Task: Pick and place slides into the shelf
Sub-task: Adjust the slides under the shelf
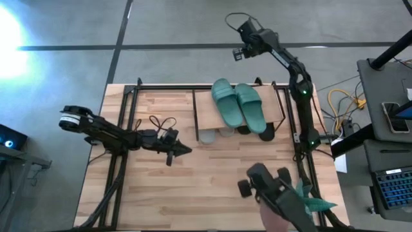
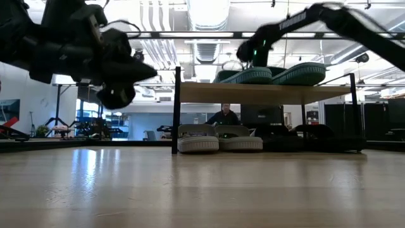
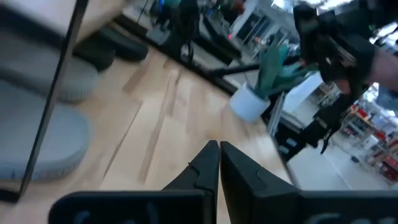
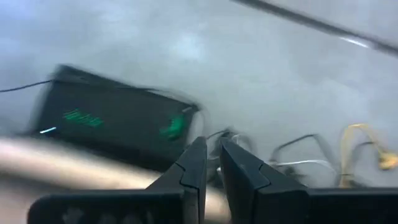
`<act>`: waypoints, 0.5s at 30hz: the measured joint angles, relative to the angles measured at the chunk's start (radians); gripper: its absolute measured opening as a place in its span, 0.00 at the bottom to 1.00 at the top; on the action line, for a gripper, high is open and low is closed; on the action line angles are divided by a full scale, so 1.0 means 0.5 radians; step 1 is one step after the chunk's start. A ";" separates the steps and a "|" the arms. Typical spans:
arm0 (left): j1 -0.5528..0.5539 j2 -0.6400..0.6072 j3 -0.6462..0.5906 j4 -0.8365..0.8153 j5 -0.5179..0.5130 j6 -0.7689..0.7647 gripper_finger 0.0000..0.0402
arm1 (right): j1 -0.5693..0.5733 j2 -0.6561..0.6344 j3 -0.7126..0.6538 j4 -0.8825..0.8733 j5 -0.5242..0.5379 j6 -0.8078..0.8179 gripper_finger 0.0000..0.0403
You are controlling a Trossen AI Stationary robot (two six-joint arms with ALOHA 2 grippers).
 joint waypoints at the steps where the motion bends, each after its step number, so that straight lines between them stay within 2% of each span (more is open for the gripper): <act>1: 0.000 -0.026 0.006 0.000 -0.008 0.001 0.00 | 0.014 -0.059 -0.027 -0.042 -0.070 0.033 0.09; 2: 0.002 -0.045 0.011 0.002 -0.012 0.002 0.00 | 0.025 -0.111 -0.052 -0.074 -0.188 0.046 0.09; 5: 0.006 -0.097 0.019 0.000 -0.013 0.003 0.00 | 0.036 -0.267 -0.153 -0.030 -0.867 0.041 0.09; 7: 0.010 -0.123 0.019 -0.005 -0.013 0.003 0.00 | 0.061 -0.380 -0.204 0.059 -1.232 0.084 0.09; 13: 0.016 -0.175 0.019 -0.024 -0.012 0.003 0.00 | 0.234 -0.790 -0.370 -0.039 -2.001 0.090 0.09; 15: 0.016 -0.179 0.019 -0.026 -0.012 0.004 0.00 | 0.344 -0.920 -0.470 -0.142 -2.055 0.089 0.09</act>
